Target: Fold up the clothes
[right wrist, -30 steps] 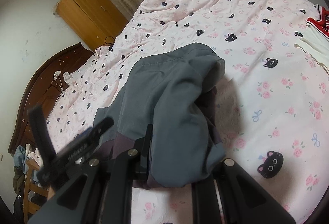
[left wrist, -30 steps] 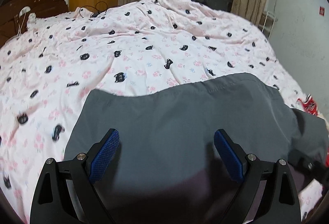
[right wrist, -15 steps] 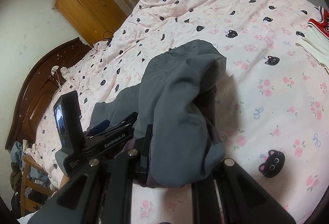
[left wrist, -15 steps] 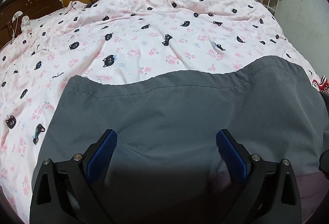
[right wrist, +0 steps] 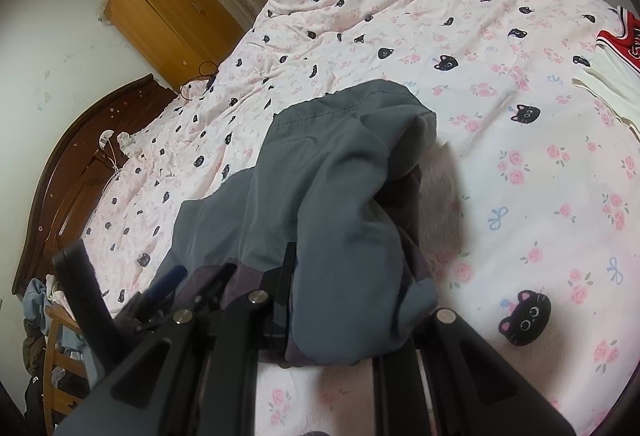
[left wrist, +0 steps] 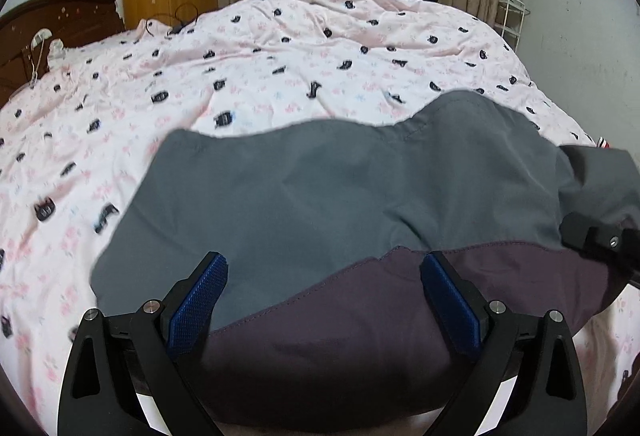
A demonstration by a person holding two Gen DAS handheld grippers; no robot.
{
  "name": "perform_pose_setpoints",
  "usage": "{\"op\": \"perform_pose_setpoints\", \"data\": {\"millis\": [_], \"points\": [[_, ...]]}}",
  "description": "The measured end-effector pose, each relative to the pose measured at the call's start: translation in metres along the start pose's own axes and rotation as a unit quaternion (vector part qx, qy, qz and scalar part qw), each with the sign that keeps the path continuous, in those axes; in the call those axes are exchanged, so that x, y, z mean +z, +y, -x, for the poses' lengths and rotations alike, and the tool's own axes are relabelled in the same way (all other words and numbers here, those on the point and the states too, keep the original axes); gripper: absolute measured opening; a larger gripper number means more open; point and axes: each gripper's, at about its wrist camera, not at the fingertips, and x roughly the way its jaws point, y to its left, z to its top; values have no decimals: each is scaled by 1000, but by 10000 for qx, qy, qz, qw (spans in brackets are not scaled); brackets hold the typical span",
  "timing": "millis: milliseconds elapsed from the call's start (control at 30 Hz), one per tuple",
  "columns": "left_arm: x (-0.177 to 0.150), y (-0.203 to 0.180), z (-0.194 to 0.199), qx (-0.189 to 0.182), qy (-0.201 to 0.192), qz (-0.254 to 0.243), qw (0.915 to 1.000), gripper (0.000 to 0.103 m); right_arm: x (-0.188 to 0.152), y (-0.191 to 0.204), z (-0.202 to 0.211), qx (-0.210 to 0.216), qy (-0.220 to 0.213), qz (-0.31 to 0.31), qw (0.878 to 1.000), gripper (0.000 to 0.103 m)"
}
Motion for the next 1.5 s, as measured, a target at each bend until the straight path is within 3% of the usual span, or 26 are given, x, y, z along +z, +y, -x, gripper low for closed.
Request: {"op": "perform_pose_setpoints", "data": {"millis": [167, 300, 633, 833, 1000, 1200, 1500], "points": [[1, -1, -3, 16, 75, -3, 10000, 99, -1, 3, -1, -45, 25, 22, 10000, 14], [1, 12, 16, -18, -146, 207, 9997, 99, 1, 3, 3, -33, -25, 46, 10000, 14], [-12, 7, -2, 12, 102, -109, 9999, 99, 0, 15, 2, -124, -48, 275, 9995, 14], [-10, 14, 9, -33, 30, 58, 10000, 98, 4, 40, 6, -220, -141, 719, 9971, 14], [-16, 17, 35, -112, -248, 149, 9995, 98, 9, 55, 13, -269, -256, 984, 9945, 14], [-27, 13, 16, -162, -38, -21, 9999, 99, 3, 69, 8, -395, -215, 1242, 9912, 14], [-29, 17, 20, -185, -104, 47, 9998, 97, -9, 106, 4, -571, -185, 2037, 9772, 14]]}}
